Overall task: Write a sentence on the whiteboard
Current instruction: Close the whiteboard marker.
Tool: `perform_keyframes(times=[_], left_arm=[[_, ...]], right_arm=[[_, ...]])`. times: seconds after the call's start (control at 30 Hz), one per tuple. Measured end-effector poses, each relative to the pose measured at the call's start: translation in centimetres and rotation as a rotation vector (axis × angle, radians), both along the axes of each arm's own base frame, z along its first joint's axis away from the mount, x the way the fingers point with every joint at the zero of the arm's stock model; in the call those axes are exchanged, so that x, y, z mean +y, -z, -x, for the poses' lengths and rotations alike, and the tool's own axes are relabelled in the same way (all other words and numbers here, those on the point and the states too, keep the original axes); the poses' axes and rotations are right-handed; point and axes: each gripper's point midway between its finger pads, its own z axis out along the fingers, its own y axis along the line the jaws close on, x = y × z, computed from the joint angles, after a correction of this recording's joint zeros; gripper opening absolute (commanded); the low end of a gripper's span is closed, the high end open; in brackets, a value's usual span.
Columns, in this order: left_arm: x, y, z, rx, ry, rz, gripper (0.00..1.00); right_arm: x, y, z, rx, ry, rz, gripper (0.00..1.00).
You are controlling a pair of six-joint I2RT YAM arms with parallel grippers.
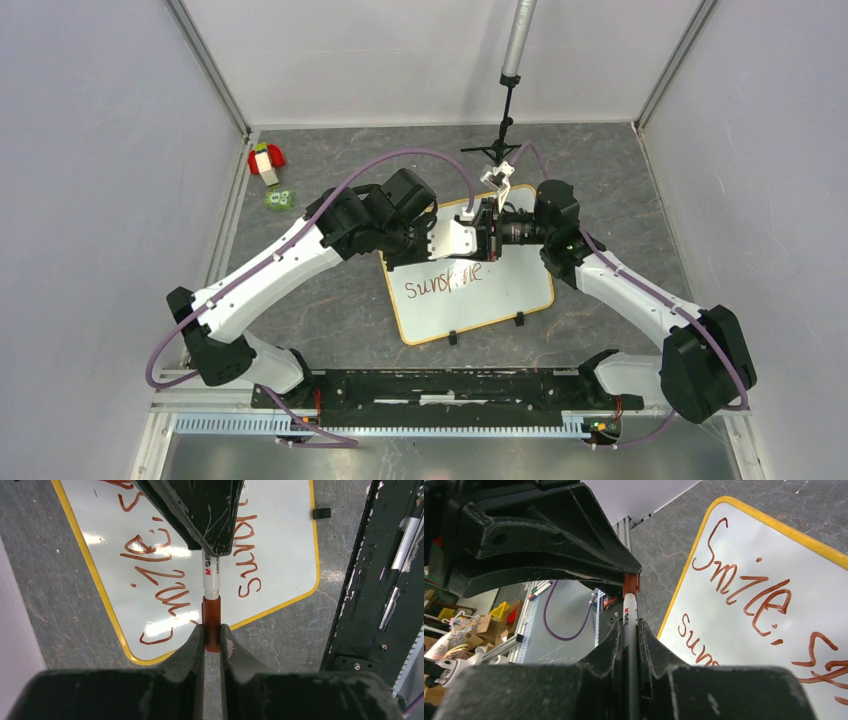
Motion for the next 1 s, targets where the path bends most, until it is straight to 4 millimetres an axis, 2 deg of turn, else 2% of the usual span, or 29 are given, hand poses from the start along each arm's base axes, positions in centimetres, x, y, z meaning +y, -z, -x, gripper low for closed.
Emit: perform_keyframes(times=[0.13,0.2,0.47,0.6,0.67,0.8,0.93,1.0], left_arm=[[-0.6,0.0,0.2,-0.002,0.018,-0.006,0.07],[-0.6,0.3,0.3,-0.005,0.020,-0.022,0.11],[-1.0,0.4,0.6,-0.012,0.028,-0.034,0.51],[-1.2,0.3,0.7,-0.012,0.030,-0.024,0.63],[-1.1,0.2,0.7,-0.017,0.027,-0.018,0.65],[0.2,-0.3,0.3,0.006,-0.019,0.041,0.70],[2.5,-2.2,-1.4,0.037,-0.132,0.221,0.72],[3.6,-3.3,-1.6,0.031,-0.167,0.300,0.72]], right_arm=[[0.2,0.3,0.1,-0.019,-0.003,0.015,0.00],[0.2,0.5,0.1,-0.025,-0.005,0.023,0.00],[0.2,0.9,0.2,-0.025,-0.007,0.038,0.00],[0.2,0.8,0.2,-0.025,-0.007,0.040,0.00],[0.2,0.6,0.1,-0.031,-0.005,0.037,0.00],[-0.1,0.4,-0.3,-0.034,0.006,0.032,0.00],[-0.2,0.0,-0.6,-0.034,0.013,0.021,0.00],[-0.2,-0.5,-0.6,-0.034,0.010,0.008,0.00]])
